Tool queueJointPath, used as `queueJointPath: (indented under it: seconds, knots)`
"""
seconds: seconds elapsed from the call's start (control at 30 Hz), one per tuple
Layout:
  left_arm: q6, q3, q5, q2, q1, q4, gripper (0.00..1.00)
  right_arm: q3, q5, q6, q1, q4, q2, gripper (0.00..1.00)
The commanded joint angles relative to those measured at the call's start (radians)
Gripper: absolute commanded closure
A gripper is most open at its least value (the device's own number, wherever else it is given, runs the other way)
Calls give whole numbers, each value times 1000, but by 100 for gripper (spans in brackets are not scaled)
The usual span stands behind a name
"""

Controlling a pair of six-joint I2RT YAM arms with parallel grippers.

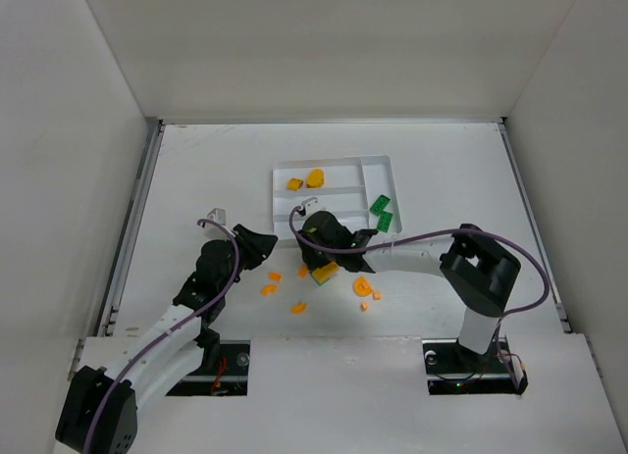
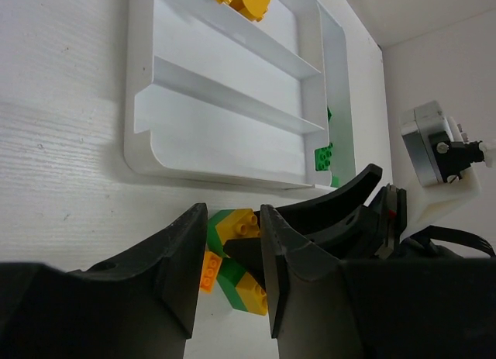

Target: Sort the legos into containers by color

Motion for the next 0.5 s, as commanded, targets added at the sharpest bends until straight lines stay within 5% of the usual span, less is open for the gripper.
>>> queueJointPath:
  seconds: [0.0,0.27,0.47]
  knots:
    - [-3,0,13,5,3,39,69,50,24,-9,11,-6,13,58]
    - [-48,28,11,4,-14,58,57,-10,70,50,2,68,-119,73]
    - [-178,32,-4,12,-60,215,50,-146,-110,255,-92,307,-258,74]
